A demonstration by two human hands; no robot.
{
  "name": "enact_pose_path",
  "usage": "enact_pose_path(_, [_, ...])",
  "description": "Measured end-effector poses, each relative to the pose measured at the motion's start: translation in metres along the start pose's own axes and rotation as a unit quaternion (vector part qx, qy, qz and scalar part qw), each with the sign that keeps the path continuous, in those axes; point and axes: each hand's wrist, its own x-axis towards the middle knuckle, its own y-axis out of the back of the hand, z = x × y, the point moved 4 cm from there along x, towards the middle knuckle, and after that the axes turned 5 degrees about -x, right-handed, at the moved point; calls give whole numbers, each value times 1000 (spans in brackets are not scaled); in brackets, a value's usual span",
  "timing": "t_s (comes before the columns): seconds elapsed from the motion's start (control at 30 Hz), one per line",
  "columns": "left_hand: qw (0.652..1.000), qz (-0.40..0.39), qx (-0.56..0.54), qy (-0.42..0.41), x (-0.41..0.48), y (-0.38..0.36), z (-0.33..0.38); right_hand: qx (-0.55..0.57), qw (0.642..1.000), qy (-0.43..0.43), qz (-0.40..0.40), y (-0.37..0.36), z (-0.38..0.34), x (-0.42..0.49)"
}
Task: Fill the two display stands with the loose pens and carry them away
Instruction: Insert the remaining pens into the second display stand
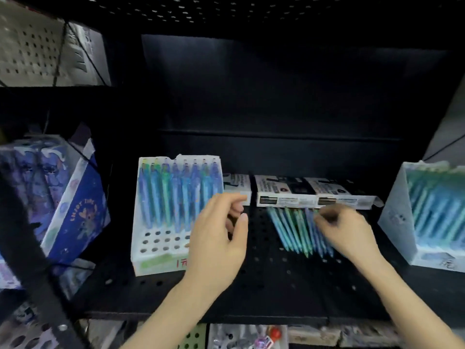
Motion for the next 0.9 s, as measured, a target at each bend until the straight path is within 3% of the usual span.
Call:
enact_pose_path(0.17, [986, -122, 65, 93, 30, -73, -22, -12, 996, -48, -68, -4, 28, 21])
enact_pose_path(0.33, [942, -200, 192, 187, 50, -112, -54, -5, 995, -65, -71, -21, 26, 19])
enact_pose_path(0.6, [909, -231, 106, 331, 48, -139, -63, 87, 985, -93, -113, -23, 28, 18])
enact_pose_path(0.77, [891, -266, 128, 344, 51, -141, -62, 144, 979, -103, -101, -20, 30, 16])
enact_pose_path(0.9, [898, -242, 55, 363, 49, -137, -69, 220, 963, -118, -99, -20, 33, 17])
